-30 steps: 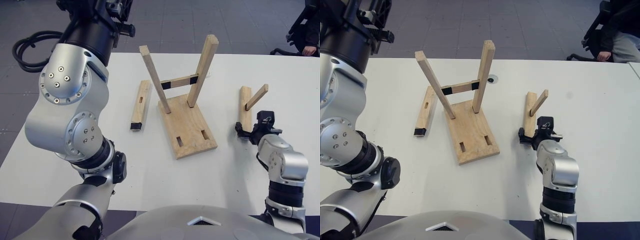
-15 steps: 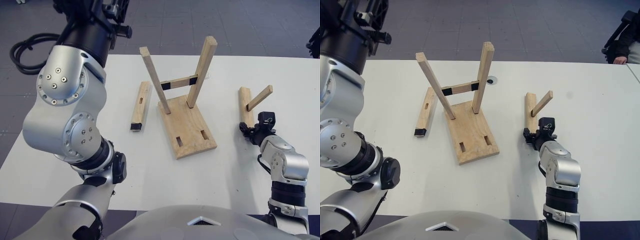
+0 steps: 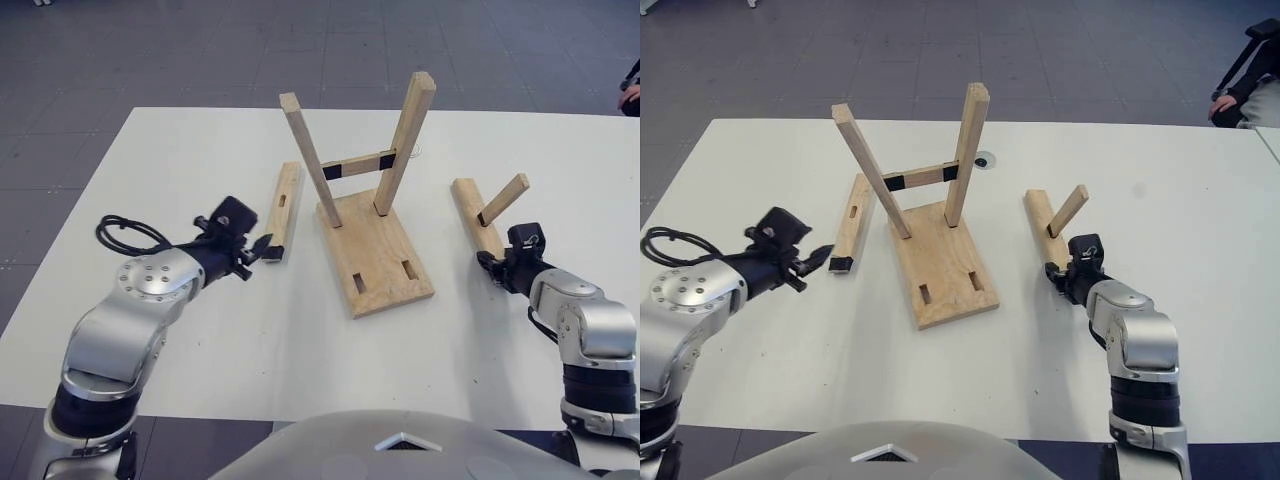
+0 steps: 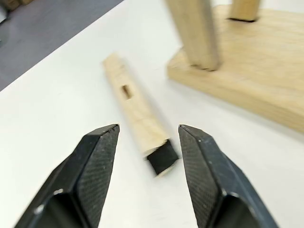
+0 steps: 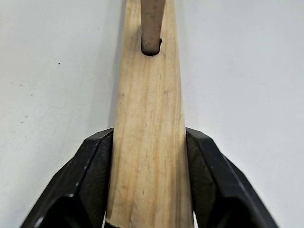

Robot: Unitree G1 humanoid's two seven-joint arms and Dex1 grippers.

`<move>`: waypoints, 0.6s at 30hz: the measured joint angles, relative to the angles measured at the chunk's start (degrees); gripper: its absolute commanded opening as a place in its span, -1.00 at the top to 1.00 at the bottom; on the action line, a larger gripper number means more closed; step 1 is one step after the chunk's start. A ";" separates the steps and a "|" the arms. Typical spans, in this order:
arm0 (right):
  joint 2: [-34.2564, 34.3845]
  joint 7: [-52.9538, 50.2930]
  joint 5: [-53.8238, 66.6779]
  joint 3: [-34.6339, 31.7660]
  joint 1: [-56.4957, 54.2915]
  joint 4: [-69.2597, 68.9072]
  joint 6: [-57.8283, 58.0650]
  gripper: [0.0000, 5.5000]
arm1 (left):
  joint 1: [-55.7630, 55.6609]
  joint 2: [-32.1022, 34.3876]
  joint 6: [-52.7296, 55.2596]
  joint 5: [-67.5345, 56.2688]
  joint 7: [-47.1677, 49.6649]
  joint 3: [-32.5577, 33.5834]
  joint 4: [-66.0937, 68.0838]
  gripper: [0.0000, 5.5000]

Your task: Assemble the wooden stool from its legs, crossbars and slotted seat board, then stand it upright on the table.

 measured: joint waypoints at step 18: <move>-38.41 37.63 -0.02 12.44 0.75 -6.15 -11.52 0.26 | 3.64 -3.74 -25.24 14.69 2.07 -16.81 21.90 0.16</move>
